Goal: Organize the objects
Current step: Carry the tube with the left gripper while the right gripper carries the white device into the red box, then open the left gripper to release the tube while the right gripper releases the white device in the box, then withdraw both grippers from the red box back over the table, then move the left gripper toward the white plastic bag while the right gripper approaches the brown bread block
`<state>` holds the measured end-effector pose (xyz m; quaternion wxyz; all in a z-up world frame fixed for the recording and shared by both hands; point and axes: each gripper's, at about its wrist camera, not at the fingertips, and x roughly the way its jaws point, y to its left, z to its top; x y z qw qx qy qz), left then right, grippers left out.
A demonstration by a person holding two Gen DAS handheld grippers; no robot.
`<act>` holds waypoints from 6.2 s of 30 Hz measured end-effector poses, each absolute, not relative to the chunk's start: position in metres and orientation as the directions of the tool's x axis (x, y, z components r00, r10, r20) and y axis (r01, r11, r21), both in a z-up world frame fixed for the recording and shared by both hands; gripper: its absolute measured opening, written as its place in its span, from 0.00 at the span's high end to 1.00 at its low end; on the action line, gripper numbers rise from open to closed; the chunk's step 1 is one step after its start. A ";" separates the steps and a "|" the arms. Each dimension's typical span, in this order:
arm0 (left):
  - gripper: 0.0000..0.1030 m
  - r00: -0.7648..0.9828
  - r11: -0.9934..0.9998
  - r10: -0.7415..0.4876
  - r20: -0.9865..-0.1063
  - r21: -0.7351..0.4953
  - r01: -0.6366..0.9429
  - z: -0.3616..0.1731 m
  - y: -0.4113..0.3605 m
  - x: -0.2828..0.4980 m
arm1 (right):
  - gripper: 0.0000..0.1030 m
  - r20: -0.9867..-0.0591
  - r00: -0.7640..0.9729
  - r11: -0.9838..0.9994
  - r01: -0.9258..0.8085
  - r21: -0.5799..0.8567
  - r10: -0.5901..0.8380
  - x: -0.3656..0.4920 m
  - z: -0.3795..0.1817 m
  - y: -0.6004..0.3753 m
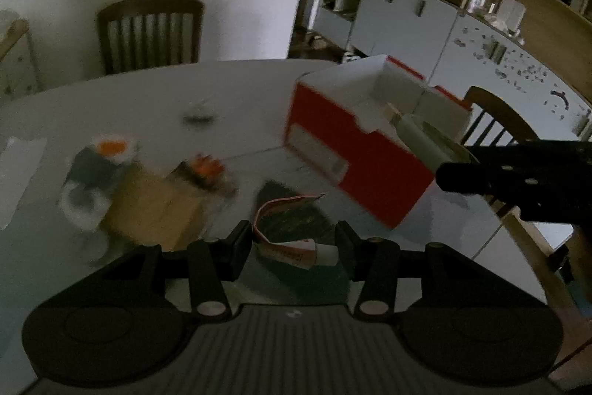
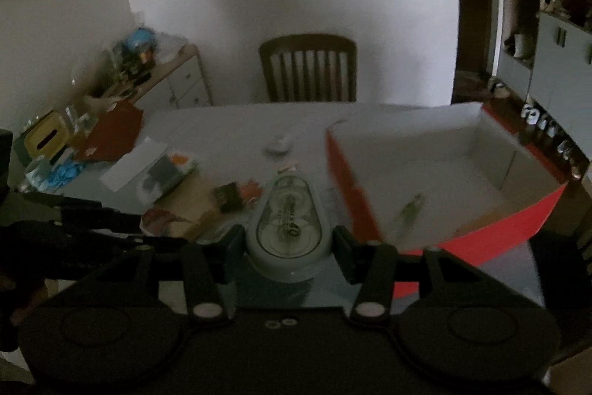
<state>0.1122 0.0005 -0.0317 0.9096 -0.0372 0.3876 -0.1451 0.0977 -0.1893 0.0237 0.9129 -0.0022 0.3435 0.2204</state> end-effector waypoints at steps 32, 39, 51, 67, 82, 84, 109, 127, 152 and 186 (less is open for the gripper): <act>0.53 0.599 0.926 -0.264 -0.756 -0.025 0.377 -0.035 -0.185 0.254 | 0.51 -0.710 0.658 0.952 -0.302 0.055 0.250 0.233 -0.010 -0.328; 0.53 0.548 0.931 -0.231 -0.804 -0.018 0.366 -0.056 -0.199 0.288 | 0.51 -0.753 0.611 0.940 -0.341 0.027 0.243 0.264 -0.029 -0.325; 0.53 0.413 0.926 -0.197 -0.889 -0.030 0.376 -0.098 -0.216 0.326 | 0.51 -0.865 0.466 0.931 -0.365 0.003 0.186 0.305 -0.073 -0.311; 0.46 0.248 0.927 -0.152 -0.957 -0.052 0.372 -0.118 -0.217 0.341 | 0.47 -0.892 0.425 0.931 -0.366 -0.014 0.154 0.311 -0.083 -0.307; 0.40 0.375 0.942 -0.174 -0.911 -0.043 0.333 -0.092 -0.201 0.316 | 0.32 -0.834 0.500 0.933 -0.356 0.047 0.233 0.285 -0.040 -0.326; 0.40 0.390 0.942 -0.179 -0.903 -0.043 0.333 -0.089 -0.198 0.310 | 0.32 -0.823 0.515 0.934 -0.354 0.051 0.240 0.280 -0.033 -0.328; 0.39 0.632 0.939 -0.301 -0.714 -0.107 0.327 0.001 -0.141 0.225 | 0.09 -0.666 0.682 0.930 -0.365 0.048 0.303 0.190 0.049 -0.300; 0.31 0.675 0.943 -0.320 -0.664 -0.152 0.297 0.016 -0.048 0.140 | 0.01 -0.602 0.739 0.947 -0.304 0.104 0.303 0.133 0.047 -0.245; 0.23 0.734 0.961 -0.277 -0.620 -0.181 0.210 0.000 0.080 0.082 | 0.01 -0.574 0.714 0.912 -0.372 0.174 0.401 0.084 0.042 -0.156; 0.00 0.626 0.984 -0.179 -0.759 -0.128 0.127 -0.082 0.181 0.207 | 0.01 -0.732 0.525 0.751 -0.660 -0.029 0.433 0.143 -0.038 0.024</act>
